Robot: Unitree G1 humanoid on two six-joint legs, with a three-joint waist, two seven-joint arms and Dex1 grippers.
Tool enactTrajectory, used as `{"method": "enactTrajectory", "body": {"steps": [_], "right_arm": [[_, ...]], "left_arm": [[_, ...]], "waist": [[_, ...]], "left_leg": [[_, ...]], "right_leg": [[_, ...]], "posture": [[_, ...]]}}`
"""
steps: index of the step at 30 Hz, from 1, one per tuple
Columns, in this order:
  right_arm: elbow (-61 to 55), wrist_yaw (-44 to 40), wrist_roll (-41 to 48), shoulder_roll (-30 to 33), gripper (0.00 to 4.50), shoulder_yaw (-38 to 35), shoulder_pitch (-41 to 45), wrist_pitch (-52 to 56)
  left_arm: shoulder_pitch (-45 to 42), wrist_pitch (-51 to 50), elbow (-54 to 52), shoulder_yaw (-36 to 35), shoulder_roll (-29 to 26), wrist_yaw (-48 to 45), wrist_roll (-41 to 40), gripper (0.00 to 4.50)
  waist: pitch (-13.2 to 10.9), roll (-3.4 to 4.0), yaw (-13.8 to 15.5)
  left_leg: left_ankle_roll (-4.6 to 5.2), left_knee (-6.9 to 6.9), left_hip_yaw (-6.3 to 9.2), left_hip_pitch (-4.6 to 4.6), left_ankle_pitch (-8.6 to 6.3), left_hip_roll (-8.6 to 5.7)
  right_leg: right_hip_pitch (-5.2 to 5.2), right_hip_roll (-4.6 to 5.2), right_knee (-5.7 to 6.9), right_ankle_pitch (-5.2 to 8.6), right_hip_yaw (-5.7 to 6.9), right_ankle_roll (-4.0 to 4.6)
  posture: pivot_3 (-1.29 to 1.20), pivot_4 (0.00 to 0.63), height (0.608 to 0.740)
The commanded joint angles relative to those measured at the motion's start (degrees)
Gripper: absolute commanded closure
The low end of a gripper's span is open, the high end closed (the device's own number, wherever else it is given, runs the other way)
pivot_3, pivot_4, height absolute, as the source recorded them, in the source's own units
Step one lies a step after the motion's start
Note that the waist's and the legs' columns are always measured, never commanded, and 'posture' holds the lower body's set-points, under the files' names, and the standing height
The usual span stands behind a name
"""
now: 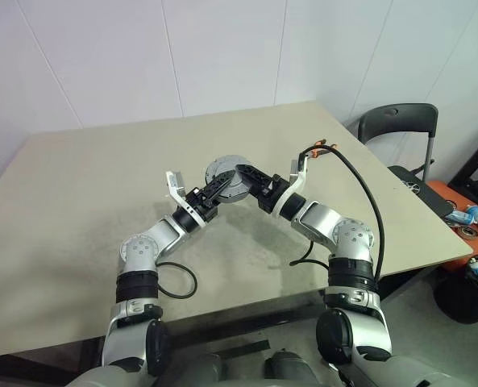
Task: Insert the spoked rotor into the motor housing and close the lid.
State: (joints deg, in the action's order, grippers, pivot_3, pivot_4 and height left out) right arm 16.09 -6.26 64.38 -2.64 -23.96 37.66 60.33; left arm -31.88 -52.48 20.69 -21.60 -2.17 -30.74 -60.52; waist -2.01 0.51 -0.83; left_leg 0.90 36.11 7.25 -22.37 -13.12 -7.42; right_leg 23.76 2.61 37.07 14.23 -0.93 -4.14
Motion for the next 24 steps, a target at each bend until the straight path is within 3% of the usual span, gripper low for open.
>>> {"method": "enactTrajectory", "body": {"steps": [1, 5, 10, 24], "right_arm": [[-2.5, 0.5, -1.1, 0.3, 2.15, 2.1, 1.1, 0.0], [-3.3, -0.7, -2.5, 0.7, 2.15, 3.3, 0.7, -1.3], [-1.9, -0.3, -1.4, 0.5, 0.54, 2.6, 1.1, -0.7], [0.1, 0.0, -1.4, 3.8, 0.54, -1.0, 1.6, -2.4]], "left_arm": [[-2.8, 0.5, -2.7, 0.3, -0.3, 0.2, -0.3, 2.02], [-3.0, 1.0, -2.2, 0.6, -0.7, 0.7, 0.7, 2.02], [-3.3, 1.9, -1.2, 0.6, -0.8, -0.1, 1.5, 2.02], [-4.2, 5.3, 2.0, -1.0, -2.6, -2.0, 3.7, 2.02]], "waist": [[0.0, 0.00, 0.0], [0.0, 0.00, 0.0], [0.0, 0.00, 0.0], [0.0, -0.01, 0.0]], "left_leg": [[0.00, 0.00, 0.00, 0.00, 0.00, 0.00], [0.00, 0.00, 0.00, 0.00, 0.00, 0.00], [0.00, 0.00, 0.00, 0.00, 0.00, 0.00], [0.00, -0.01, 0.00, 0.00, 0.00, 0.00]], "right_leg": [[0.00, 0.00, 0.00, 0.00, 0.00, 0.00], [0.00, 0.00, 0.00, 0.00, 0.00, 0.00], [0.00, 0.00, 0.00, 0.00, 0.00, 0.00], [0.01, 0.00, -0.01, 0.00, 0.00, 0.00]], "posture": [[0.00, 0.000, 0.740], [0.00, 0.000, 0.740], [0.00, 0.000, 0.740], [0.00, 0.000, 0.740]]}}
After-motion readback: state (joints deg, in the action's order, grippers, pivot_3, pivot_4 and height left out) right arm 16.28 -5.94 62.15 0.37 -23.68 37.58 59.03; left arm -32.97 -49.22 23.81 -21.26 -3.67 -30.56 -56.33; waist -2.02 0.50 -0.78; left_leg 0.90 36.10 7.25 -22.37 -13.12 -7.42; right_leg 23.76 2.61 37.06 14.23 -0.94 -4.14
